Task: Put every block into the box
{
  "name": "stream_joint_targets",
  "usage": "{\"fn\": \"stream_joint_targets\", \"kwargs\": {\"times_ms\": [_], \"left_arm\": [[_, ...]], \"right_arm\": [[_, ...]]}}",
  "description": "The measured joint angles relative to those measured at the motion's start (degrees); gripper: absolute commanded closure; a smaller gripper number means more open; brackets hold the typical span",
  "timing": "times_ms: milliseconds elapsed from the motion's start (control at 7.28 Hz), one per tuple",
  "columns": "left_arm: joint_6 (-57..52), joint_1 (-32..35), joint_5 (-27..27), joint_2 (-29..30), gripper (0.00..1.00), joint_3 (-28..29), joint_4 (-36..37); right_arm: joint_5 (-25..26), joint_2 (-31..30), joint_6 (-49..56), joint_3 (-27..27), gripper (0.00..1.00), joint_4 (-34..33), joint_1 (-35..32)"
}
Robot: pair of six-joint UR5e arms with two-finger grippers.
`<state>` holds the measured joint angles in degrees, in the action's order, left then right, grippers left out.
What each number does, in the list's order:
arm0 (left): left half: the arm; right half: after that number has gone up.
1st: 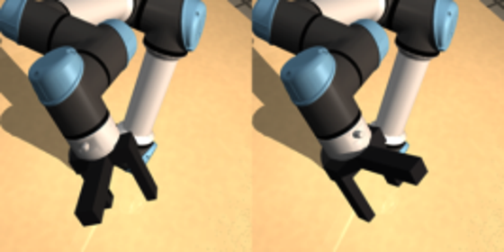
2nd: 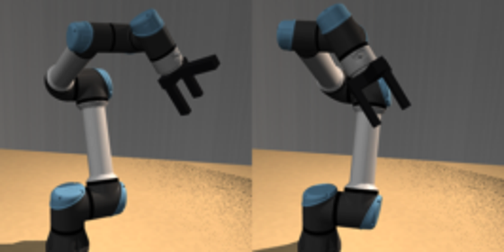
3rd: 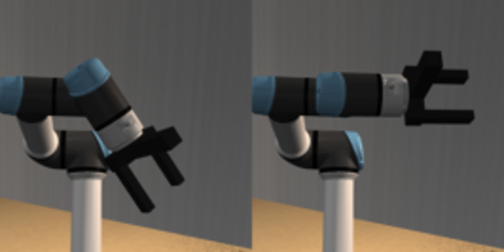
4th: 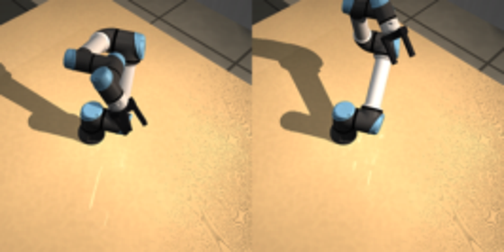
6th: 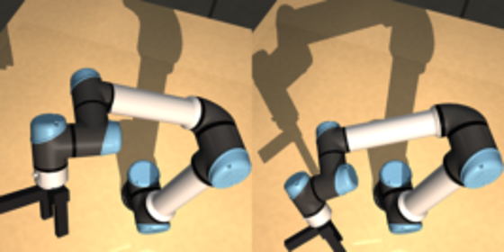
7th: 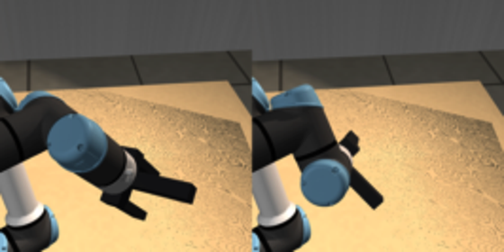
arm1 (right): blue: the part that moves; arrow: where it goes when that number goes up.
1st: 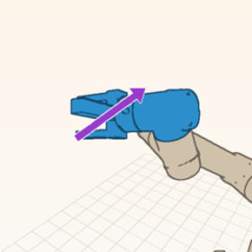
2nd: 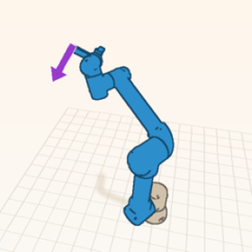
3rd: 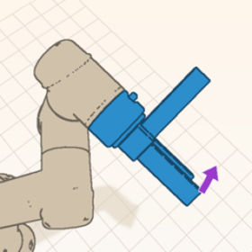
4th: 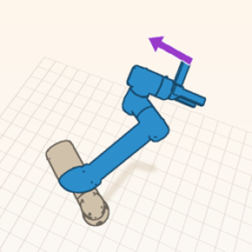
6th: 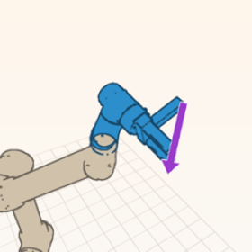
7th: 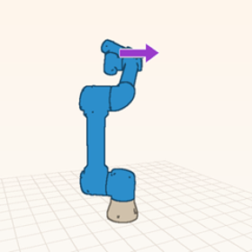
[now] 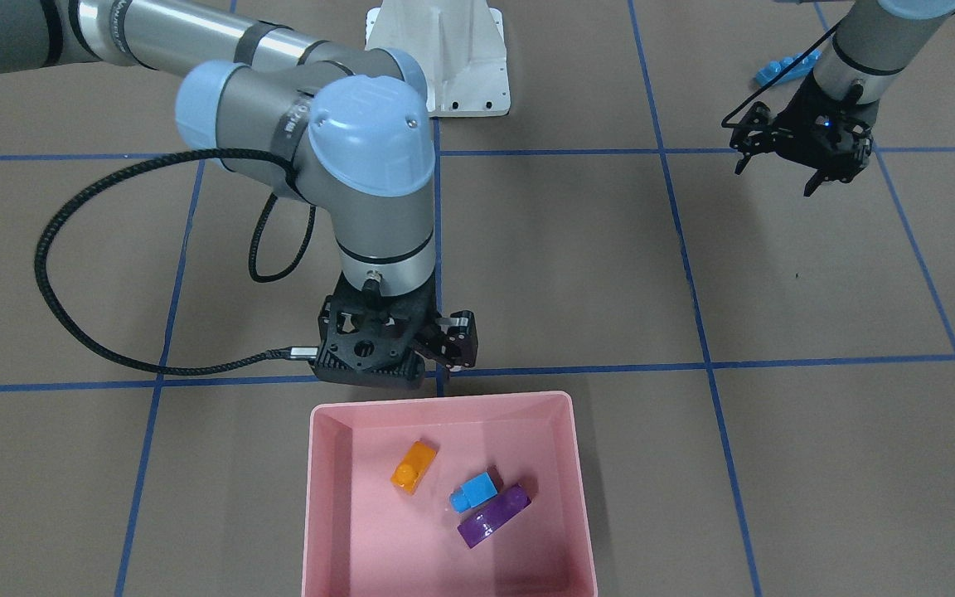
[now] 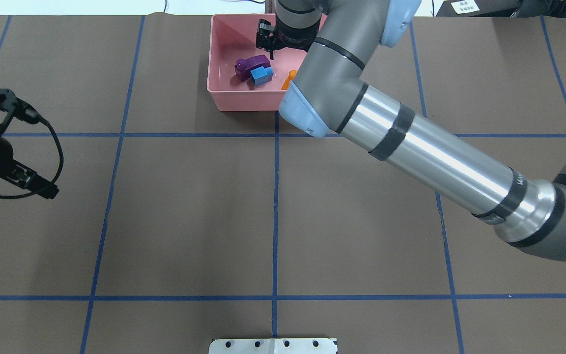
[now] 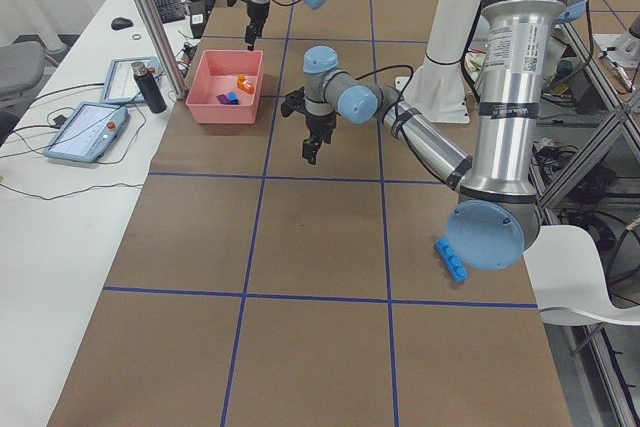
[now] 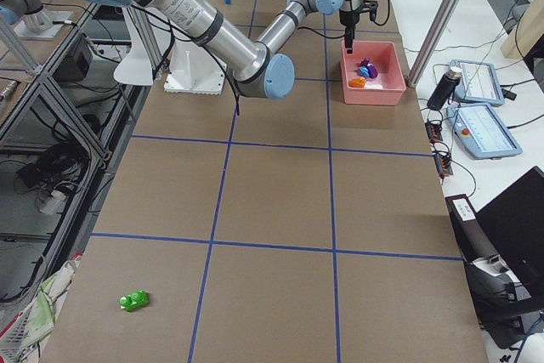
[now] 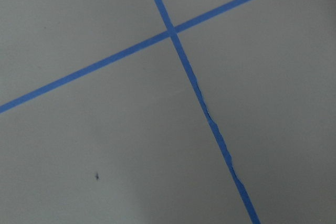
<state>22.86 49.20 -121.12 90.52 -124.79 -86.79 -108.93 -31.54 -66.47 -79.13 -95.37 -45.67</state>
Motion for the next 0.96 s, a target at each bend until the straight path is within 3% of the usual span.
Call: {"fn": "stream_joint_targets", "kwargs": {"times_ms": [275, 549, 961], "left_arm": [[-0.4, -7.1, 3.9, -8.6, 0.0, -2.5, -4.4], [-0.6, -16.8, 9.8, -16.3, 0.0, -3.7, -10.6], [-0.8, -29.4, 14.5, -22.9, 0.0, -5.6, -12.9]], "right_arm": [[-1.3, -8.3, 7.2, -15.3, 0.0, -9.7, -1.6], [-3.6, -17.3, 14.3, -27.2, 0.0, -14.6, -4.4], [-6.5, -28.7, 23.1, -37.1, 0.0, -15.5, -8.9]]}}
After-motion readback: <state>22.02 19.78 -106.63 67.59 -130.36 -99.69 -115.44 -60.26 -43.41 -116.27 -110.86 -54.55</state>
